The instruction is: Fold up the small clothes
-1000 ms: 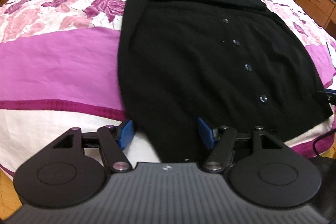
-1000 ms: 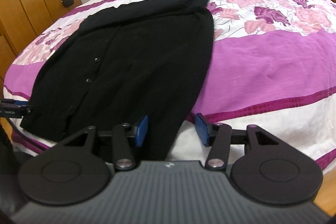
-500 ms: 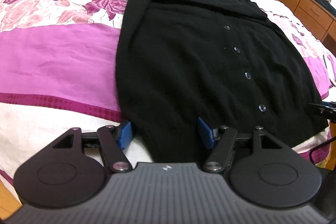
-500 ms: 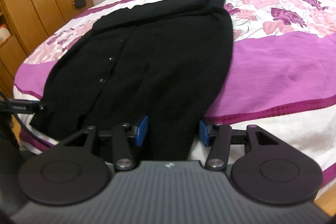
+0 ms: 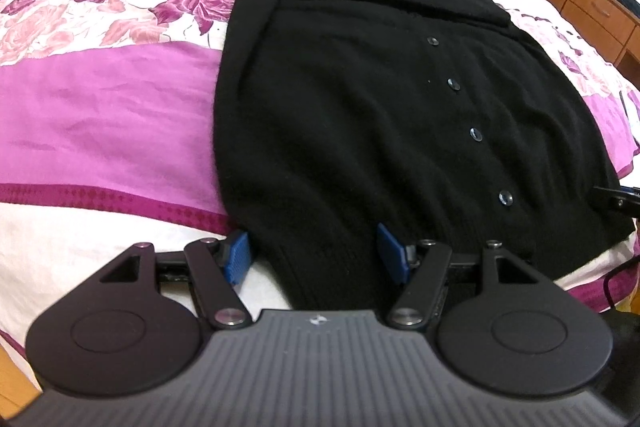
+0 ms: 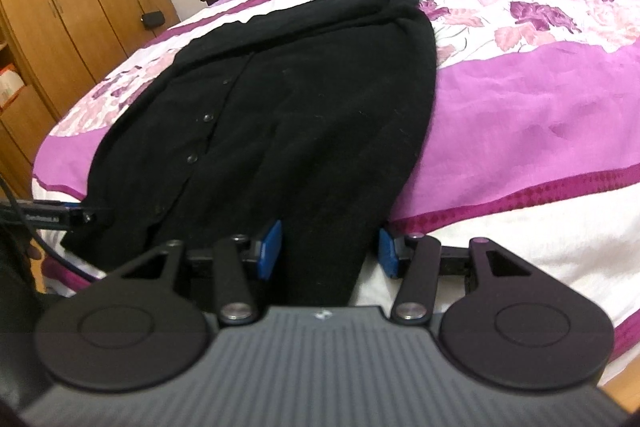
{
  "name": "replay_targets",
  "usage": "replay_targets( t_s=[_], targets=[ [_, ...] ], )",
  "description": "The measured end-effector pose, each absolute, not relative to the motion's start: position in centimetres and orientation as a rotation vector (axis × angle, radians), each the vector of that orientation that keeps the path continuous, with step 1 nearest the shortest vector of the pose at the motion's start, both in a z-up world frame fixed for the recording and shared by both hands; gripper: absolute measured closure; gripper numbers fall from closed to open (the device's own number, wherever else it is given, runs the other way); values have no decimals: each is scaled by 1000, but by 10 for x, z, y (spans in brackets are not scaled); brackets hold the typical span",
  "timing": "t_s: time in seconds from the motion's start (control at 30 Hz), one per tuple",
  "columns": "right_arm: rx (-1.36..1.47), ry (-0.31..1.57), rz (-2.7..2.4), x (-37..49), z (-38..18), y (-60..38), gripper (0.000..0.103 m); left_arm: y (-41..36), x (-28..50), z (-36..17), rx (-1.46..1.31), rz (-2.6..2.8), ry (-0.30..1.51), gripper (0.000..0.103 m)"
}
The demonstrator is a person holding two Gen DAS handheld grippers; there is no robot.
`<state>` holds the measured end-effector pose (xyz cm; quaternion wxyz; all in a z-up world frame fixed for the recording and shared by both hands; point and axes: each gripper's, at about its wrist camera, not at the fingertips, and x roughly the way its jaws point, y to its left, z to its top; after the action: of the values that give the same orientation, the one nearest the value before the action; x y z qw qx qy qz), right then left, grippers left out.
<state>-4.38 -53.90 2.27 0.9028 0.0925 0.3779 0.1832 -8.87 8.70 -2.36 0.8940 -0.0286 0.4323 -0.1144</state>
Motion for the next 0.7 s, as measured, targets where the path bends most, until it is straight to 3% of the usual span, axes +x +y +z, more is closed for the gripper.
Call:
replay_targets(
  t_s=[0.33, 0.47, 0.6, 0.67, 0.7],
  targets=[
    [155, 765, 382, -48, 24, -534, 50, 81, -90, -24, -43, -262, 896, 34],
    [145, 756, 370, -50, 25, -533, 61, 83, -90, -24, -54, -261, 891, 38],
    [169, 747, 366, -50, 26, -538, 83, 84, -91, -23, -64, -251, 885, 51],
    [180, 738, 374, -50, 28, -538, 88, 86, -91, -22, -76, -248, 879, 66],
    [186, 733, 378, -50, 30, -538, 90, 88, -91, -20, -95, -254, 878, 80]
  ],
)
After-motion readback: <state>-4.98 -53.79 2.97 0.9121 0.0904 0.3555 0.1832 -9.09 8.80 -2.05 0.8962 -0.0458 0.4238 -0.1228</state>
